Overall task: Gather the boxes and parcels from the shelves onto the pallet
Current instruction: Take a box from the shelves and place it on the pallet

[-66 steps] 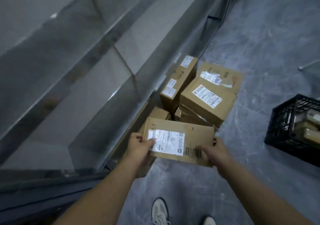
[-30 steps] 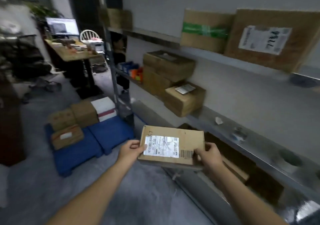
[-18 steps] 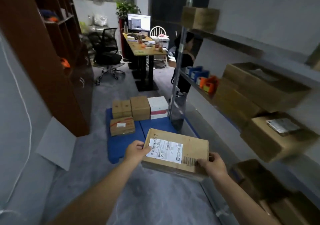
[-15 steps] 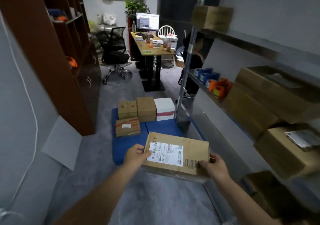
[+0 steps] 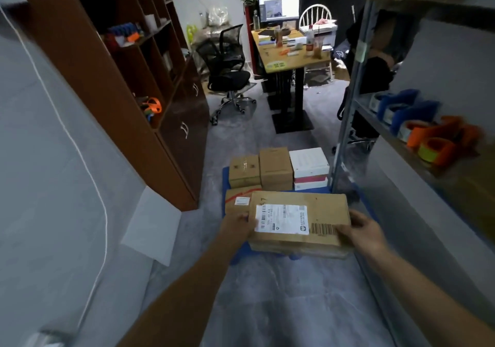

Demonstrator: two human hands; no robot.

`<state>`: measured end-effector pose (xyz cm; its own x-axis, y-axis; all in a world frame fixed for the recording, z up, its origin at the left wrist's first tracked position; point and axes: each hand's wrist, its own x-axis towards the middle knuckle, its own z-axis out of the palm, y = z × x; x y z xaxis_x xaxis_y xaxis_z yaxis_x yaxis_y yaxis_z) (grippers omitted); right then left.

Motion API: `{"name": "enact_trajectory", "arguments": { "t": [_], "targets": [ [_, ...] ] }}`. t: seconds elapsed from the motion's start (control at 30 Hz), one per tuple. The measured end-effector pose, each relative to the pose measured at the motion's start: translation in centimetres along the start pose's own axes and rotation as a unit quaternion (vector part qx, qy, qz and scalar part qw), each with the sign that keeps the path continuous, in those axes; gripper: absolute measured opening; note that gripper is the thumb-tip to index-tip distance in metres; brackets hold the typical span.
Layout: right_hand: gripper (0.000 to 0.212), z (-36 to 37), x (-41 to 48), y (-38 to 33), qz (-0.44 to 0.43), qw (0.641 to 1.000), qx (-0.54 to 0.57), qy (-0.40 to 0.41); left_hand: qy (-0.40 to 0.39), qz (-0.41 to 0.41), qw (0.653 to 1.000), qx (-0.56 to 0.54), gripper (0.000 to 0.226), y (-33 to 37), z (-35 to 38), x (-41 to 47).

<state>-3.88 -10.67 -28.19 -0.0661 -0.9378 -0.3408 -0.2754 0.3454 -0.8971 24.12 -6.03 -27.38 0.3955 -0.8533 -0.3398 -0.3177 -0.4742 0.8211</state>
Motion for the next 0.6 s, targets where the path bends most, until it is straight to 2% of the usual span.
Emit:
{"name": "enact_trajectory", "arguments": {
  "t": [0.13,0.33,0.47,0.6],
  "targets": [
    [0.043,0.7,5.5,-2.7,-0.012,0.999,-0.049,-0.002,0.025,-0.004,0.998,-0.053,0.032,1.7,0.9,4.4],
    [0.042,3.7,15.1,-6.2,-0.016,0.998,-0.067,0.001,0.013,-0.011,0.992,-0.122,0.017,3.1,1.5,13.4],
    [0.039,7.3,22.1,-8.1,-0.016,0.997,-0.069,-0.008,0.01,-0.034,0.993,-0.111,0.021,3.4,1.8,21.7],
    [0.041,11.0,29.1,-8.6,0.02,0.998,-0.05,-0.017,-0.017,-0.046,0.994,-0.097,0.017,2.5,2.6,31.1]
  ]
}}
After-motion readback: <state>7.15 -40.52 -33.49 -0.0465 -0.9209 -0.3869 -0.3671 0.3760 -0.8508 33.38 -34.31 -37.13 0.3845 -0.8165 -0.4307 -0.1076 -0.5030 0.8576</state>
